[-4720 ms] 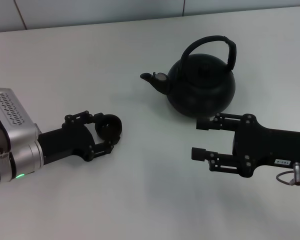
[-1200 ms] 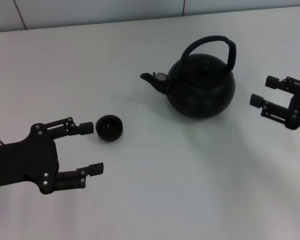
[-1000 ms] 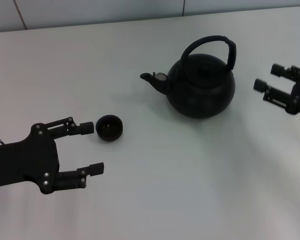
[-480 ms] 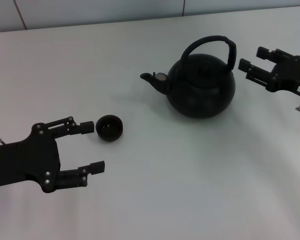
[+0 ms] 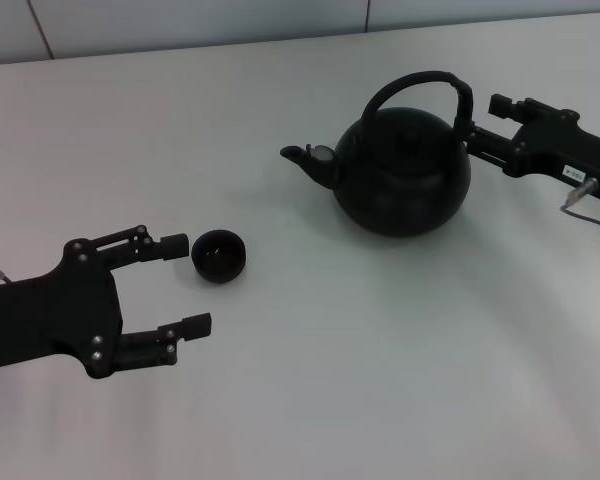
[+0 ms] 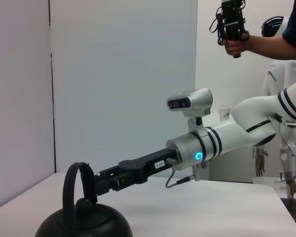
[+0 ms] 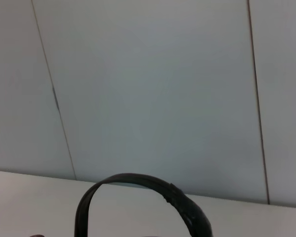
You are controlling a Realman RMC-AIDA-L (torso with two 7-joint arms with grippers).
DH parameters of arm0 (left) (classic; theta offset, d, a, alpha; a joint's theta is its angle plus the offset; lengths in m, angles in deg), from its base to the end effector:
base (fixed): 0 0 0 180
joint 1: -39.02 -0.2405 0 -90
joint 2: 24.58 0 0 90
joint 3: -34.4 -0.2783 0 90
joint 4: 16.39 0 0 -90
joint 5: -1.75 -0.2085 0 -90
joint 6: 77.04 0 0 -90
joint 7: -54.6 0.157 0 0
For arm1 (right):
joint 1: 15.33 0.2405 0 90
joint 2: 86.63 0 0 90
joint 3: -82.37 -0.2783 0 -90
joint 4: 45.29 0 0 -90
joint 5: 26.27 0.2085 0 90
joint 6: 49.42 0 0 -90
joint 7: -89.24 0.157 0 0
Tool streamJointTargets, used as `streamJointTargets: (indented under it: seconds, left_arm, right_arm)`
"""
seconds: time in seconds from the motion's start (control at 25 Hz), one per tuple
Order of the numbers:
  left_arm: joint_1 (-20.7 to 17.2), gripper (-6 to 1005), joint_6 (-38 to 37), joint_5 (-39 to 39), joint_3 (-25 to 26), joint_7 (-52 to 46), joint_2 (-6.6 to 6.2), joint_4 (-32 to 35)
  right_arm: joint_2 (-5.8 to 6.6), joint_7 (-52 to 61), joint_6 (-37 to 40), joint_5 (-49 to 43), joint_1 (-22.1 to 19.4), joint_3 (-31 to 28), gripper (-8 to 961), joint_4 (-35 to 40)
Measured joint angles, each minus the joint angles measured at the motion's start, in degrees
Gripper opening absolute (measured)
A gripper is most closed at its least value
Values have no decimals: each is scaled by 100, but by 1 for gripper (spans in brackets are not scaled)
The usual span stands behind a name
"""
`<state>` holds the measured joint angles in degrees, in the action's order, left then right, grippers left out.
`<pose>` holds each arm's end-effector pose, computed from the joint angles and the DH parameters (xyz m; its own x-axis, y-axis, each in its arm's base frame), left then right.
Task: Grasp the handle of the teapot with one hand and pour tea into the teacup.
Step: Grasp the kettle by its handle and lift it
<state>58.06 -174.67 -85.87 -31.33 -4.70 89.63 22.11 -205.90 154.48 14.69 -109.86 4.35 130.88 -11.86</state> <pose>-0.2705 0.2785 -0.0158 0.7996 0.0216 0.6001 0.1246 -0.9836 -0.1306 0.3404 0.3524 -0.0003 0.6918 -0.2566 -0.6749 -0.6821 -0.5388 -0.4943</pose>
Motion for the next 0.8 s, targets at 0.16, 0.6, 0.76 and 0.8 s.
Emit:
streamJointTargets:
  seconds: [0.16, 0.6, 0.76, 0.8]
  left_arm:
    - [2, 786, 45, 0, 0, 10, 12, 9]
    - [4, 786, 139, 0, 0, 31, 53, -21]
    - [4, 786, 154, 0, 0, 38, 70, -5]
    - [4, 786, 156, 0, 0, 38, 70, -5]
  right_arm:
    - [0, -6, -144, 0, 113, 0, 523, -91]
    - [0, -11, -423, 0, 274, 0, 518, -218]
    - [0, -11, -505, 2, 295, 1, 516, -231]
    - [0, -11, -518, 8, 297, 1, 516, -231]
